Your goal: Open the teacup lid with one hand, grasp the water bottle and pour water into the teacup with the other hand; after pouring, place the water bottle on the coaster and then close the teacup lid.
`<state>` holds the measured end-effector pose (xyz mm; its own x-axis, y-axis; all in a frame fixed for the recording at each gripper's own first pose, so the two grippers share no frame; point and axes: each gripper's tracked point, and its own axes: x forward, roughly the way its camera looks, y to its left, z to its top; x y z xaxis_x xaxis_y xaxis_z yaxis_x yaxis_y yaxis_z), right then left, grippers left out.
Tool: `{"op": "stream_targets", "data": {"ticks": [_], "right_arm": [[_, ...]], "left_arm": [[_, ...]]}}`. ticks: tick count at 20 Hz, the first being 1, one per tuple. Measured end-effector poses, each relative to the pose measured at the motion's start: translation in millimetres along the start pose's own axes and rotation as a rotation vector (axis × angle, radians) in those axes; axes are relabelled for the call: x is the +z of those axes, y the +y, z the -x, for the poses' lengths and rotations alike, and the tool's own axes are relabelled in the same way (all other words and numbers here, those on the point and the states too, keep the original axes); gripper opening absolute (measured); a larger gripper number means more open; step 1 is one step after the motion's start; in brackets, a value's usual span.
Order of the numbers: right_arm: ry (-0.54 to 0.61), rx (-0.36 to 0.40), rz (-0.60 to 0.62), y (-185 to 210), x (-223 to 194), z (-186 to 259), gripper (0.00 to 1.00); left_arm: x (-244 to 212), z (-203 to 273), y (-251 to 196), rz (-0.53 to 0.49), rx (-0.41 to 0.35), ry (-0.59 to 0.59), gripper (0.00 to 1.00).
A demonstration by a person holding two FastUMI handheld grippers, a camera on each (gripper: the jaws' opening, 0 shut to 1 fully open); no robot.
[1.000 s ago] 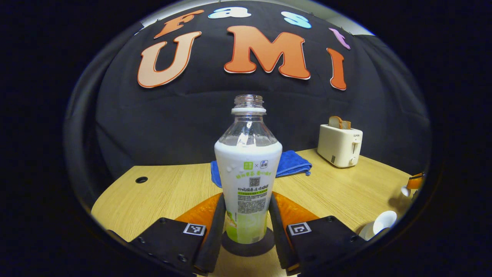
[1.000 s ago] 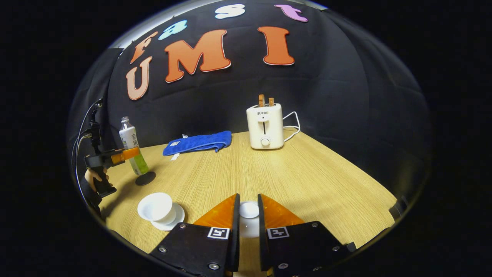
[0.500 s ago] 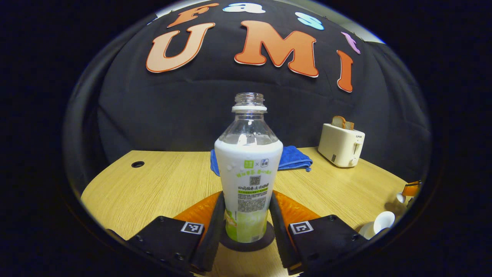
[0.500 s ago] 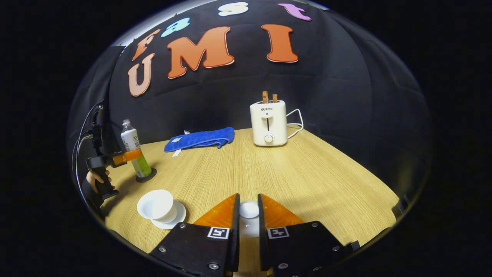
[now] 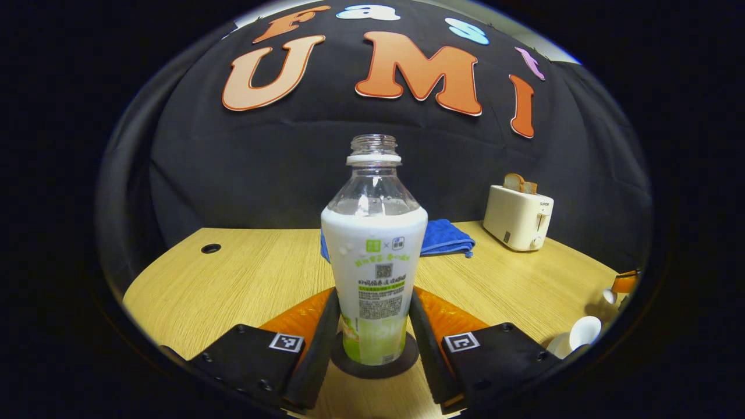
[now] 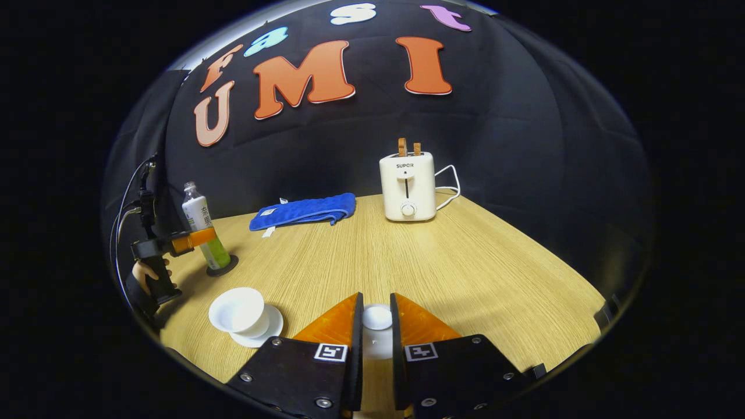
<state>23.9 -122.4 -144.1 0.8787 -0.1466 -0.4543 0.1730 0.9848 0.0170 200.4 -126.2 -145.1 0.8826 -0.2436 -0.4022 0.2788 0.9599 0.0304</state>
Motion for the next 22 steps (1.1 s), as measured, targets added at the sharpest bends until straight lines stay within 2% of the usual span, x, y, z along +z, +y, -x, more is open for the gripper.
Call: {"op": "stream_targets", "data": {"ticks": [4,6,7,10,12,15,19,20,21,22], "right_arm": [[-0.011,-0.002,0.003,1.0,3.3,2.0,0.22],[-0.017,0.001,0.008,4.5,4.4,2.4,0.22],[-0.02,0.005,0.013,6.9,5.6,2.7,0.22],[-0.027,0.024,0.021,18.4,5.8,1.7,0.22],[-0.042,0.041,0.035,30.4,8.1,2.0,0.22],[-0.074,0.086,0.049,55.6,14.6,5.8,0.22],[-0.073,0.146,0.059,90.4,14.4,2.8,0.22],[-0.073,0.155,0.067,97.1,14.8,3.0,0.17],[-0.078,0.165,0.071,105.0,16.4,3.2,0.22],[-0.085,0.179,0.073,113.5,18.6,4.0,0.22]], "left_arm": [[-0.8,0.6,1.0,-0.014,0.004,0.004,0.72],[-2.3,1.6,0.1,0.003,0.005,0.003,0.76],[-2.0,2.8,0.3,0.004,0.013,0.002,0.86],[4.1,4.0,5.2,-0.009,0.039,-0.035,0.89],[8.4,7.6,6.6,0.005,0.052,-0.061,0.89],[13.1,15.2,-0.6,0.041,0.039,-0.095,0.99],[14.1,33.4,-0.3,0.026,0.044,-0.102,0.98],[16.6,37.4,0.8,0.018,0.048,-0.115,0.98],[18.7,41.7,3.6,0.01,0.064,-0.13,0.98],[19.5,44.1,8.1,0.005,0.085,-0.139,0.99]]}}
